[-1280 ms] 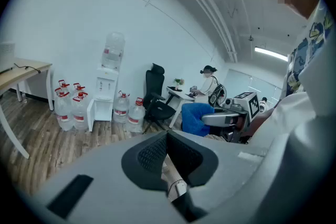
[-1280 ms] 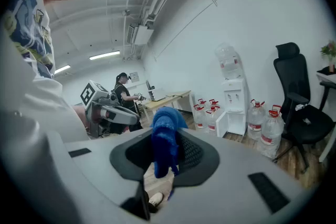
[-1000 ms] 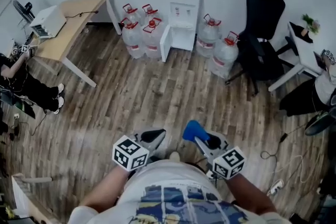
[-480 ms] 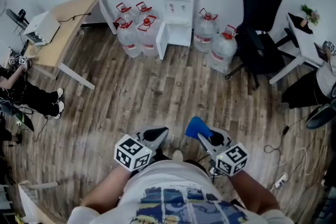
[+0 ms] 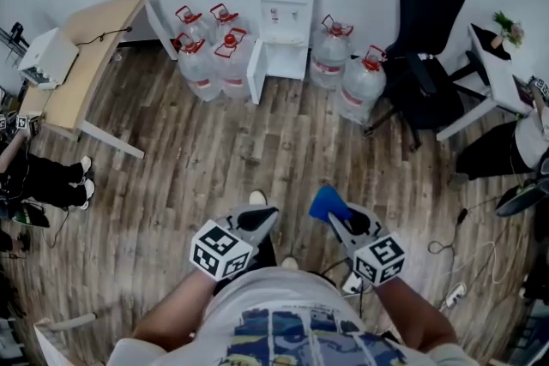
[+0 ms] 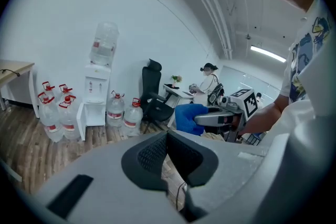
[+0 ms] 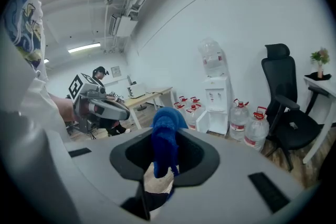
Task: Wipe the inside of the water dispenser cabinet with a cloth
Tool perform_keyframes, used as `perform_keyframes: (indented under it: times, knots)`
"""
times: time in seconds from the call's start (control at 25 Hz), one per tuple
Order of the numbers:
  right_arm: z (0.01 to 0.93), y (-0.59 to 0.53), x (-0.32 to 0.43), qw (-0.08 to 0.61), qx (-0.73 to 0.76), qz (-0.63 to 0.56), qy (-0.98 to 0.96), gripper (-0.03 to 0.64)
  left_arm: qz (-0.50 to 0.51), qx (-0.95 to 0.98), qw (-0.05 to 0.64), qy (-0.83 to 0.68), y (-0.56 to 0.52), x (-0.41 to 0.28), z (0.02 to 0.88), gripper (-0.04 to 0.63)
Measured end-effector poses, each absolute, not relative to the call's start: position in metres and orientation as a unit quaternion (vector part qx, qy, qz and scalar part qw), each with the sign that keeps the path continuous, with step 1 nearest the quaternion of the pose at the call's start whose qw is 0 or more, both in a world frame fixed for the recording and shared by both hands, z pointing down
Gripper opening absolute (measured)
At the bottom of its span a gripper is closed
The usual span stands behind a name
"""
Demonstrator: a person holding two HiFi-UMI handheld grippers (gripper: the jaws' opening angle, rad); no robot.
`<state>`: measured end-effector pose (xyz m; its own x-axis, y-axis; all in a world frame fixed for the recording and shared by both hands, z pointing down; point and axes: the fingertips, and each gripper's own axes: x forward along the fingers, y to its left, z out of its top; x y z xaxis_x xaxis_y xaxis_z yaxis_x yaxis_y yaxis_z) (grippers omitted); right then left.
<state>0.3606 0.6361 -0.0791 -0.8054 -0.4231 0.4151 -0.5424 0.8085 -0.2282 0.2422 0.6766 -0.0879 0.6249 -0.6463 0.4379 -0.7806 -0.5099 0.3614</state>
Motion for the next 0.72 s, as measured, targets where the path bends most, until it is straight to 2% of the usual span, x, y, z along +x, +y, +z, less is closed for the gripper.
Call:
perform_keyframes:
  times: [0.4, 0.72]
  knots:
    - [-0.068, 0.475, 0.242, 0.210, 0.311, 0.183, -0.909, 0.086, 0.146, 0.875, 0.258, -0.381, 0.519, 0.146, -0.084, 0.002]
    - [-0.054, 0.362, 0.160, 0.207, 0.334, 0.184, -0.901, 0.086, 0.176, 0.892, 0.237, -0.342, 0.412, 0.086, -0.068, 0.002]
